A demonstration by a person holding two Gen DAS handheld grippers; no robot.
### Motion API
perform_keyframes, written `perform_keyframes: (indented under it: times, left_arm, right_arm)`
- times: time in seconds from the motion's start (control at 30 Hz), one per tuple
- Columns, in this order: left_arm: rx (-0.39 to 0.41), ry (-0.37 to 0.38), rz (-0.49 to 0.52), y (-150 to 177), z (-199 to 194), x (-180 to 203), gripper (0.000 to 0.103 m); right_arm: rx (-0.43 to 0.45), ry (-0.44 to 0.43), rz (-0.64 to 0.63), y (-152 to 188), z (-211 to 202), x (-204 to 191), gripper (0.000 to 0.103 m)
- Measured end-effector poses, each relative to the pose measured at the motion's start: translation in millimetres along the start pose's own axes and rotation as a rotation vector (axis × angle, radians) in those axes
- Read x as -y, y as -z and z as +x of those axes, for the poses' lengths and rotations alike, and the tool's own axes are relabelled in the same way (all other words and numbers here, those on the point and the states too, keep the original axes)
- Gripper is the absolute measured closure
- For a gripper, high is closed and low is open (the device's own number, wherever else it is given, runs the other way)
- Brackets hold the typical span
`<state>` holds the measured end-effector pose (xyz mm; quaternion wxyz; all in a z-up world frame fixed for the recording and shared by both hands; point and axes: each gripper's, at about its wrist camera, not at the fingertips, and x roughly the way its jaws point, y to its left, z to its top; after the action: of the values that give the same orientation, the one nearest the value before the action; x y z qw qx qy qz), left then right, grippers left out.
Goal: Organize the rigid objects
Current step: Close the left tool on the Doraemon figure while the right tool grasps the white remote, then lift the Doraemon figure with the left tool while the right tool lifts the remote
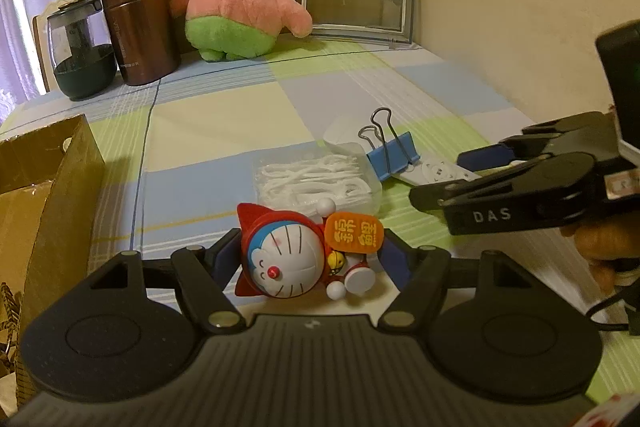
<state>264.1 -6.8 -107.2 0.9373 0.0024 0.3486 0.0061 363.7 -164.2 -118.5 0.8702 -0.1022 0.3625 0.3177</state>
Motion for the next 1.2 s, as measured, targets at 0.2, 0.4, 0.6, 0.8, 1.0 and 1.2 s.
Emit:
perform_keyframes:
  times: [0.2,0.4,0.6,0.8,1.0,1.2]
  left_arm:
    - [-0.010,0.015,-0.017,3.3,-6.7,-0.4,0.034]
    - [-0.020,0.050,-0.009,16.8,-25.4,5.7,0.034]
    - [-0.020,0.085,0.001,36.8,-39.0,8.7,0.034]
    - [-0.033,0.073,0.012,49.1,-43.4,9.7,0.034]
    - [-0.035,0.070,0.013,47.9,-43.4,7.6,0.034]
    - [-0.026,0.077,0.019,44.2,-44.9,7.4,0.034]
  right_arm:
    - [-0.041,0.032,0.059,11.6,-22.5,-6.4,0.067]
    - [-0.099,0.092,0.150,46.6,-71.1,-12.0,0.067]
    - [-0.101,0.103,0.191,75.5,-108.1,-14.6,0.067]
    - [-0.082,0.125,0.186,76.9,-105.8,-16.0,0.044]
    - [-0.054,0.142,0.134,64.2,-84.6,-11.9,0.044]
    - [-0.048,0.132,0.117,48.5,-66.7,-7.4,0.053]
